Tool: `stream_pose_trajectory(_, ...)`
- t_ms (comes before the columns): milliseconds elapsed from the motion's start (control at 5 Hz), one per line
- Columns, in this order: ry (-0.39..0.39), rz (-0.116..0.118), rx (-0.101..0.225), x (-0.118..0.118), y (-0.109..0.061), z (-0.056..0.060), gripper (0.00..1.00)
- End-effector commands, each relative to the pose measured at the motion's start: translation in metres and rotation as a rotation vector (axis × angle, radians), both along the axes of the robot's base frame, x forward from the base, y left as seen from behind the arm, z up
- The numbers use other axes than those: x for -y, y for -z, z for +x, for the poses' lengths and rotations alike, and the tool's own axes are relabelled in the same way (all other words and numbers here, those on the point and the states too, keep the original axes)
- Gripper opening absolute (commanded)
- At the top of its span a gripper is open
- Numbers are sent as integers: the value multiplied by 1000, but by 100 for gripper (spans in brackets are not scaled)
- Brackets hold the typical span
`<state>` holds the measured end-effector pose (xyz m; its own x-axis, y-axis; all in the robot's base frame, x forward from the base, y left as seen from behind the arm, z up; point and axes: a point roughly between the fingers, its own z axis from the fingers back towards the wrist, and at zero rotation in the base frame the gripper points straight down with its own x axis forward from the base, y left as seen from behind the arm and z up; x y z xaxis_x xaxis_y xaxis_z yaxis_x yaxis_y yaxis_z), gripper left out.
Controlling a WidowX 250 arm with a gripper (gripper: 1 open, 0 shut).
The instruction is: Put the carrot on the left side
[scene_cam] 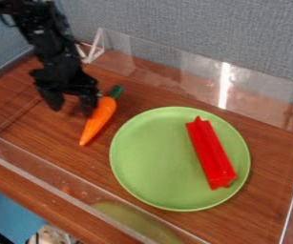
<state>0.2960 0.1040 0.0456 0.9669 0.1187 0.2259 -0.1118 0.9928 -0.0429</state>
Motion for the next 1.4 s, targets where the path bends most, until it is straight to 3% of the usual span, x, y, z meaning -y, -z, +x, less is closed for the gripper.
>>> stream_pose_trajectory(0, 4, -1, 18, 23, 5, 6, 100)
stream_pose_trajectory(200, 88, -4, 16, 22, -3, 0, 0)
stream_pose_trajectory(400, 100, -4, 14, 28, -4, 9, 0)
stream_pose_trajectory(600, 113, 0, 18, 34, -19, 17, 0)
stream_pose_trajectory(1000, 90, 2, 37, 16, -39, 4, 0)
stream_pose_trajectory(1200, 62, 16, 60, 0, -57, -4, 0)
